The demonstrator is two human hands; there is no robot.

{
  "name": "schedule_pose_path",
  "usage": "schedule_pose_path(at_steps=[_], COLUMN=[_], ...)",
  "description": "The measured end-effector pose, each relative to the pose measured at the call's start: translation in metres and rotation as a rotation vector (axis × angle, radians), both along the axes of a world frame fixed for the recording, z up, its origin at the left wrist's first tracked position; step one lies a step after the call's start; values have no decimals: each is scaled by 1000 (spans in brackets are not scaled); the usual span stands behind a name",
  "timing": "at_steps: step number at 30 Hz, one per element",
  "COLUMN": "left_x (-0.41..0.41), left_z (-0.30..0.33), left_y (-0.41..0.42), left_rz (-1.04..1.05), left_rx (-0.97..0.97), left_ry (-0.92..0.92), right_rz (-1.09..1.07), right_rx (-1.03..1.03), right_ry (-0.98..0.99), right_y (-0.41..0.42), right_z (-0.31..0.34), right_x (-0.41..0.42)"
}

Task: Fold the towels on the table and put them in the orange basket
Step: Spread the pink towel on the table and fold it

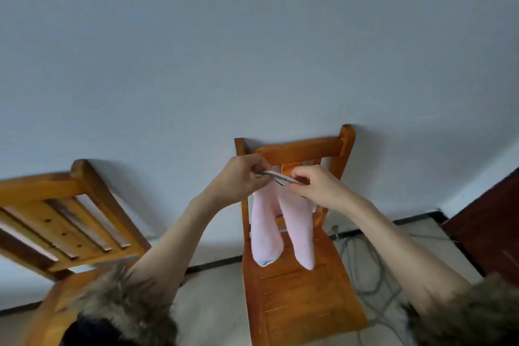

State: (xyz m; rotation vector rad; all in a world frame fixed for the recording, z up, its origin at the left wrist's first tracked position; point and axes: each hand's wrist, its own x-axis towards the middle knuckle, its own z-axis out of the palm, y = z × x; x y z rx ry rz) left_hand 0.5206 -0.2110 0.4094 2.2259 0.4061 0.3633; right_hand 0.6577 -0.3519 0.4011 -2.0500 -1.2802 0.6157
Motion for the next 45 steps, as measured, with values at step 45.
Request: schedule_pose_path(at_steps=[45], left_x=[-872], left_z=[21], left_y=[-75], left_rz=[1939], left_rx=[351], left_ry=[62], right_rz=[738], right_rx=[466], right_ry=[-144], right_y=[261], right_z=[29], right_x=[-746])
